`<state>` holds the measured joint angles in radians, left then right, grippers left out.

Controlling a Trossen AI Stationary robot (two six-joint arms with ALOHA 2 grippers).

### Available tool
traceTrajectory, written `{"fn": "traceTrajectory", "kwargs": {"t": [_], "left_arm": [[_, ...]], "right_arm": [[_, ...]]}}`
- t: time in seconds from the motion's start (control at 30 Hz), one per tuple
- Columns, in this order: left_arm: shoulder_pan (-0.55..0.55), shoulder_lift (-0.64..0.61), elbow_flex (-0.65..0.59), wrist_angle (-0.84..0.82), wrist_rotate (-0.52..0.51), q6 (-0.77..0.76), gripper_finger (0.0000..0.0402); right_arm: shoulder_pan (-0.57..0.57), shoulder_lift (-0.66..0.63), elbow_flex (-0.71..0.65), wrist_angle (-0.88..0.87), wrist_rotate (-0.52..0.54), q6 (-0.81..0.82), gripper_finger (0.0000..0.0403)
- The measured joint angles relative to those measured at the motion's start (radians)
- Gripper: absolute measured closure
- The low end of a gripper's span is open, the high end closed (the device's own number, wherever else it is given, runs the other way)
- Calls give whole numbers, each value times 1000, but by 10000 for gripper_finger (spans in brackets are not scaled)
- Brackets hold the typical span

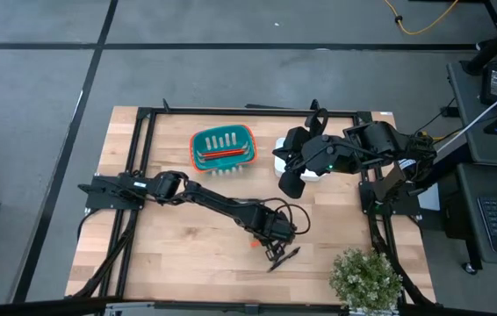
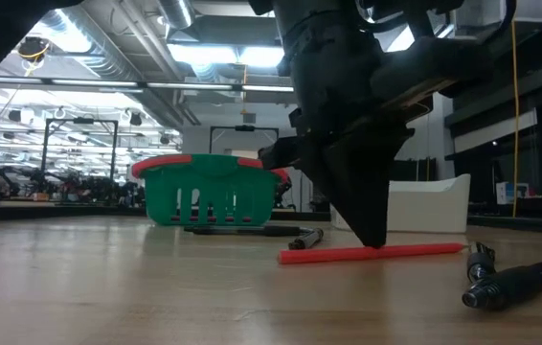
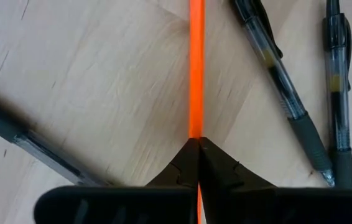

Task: Sort pens & pencils
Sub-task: Put the orange pencil into the blue bin

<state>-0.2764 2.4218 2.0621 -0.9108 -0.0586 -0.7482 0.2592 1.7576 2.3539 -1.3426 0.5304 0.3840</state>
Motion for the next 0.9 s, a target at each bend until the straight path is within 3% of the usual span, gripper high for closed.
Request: {"fn": "traceTrajectory", "kwargs": {"t": [0.9], "left_arm": [[1,0,2,7,43,10,396]], "right_arm": [[0,0,0,0,0,4,393]]}}
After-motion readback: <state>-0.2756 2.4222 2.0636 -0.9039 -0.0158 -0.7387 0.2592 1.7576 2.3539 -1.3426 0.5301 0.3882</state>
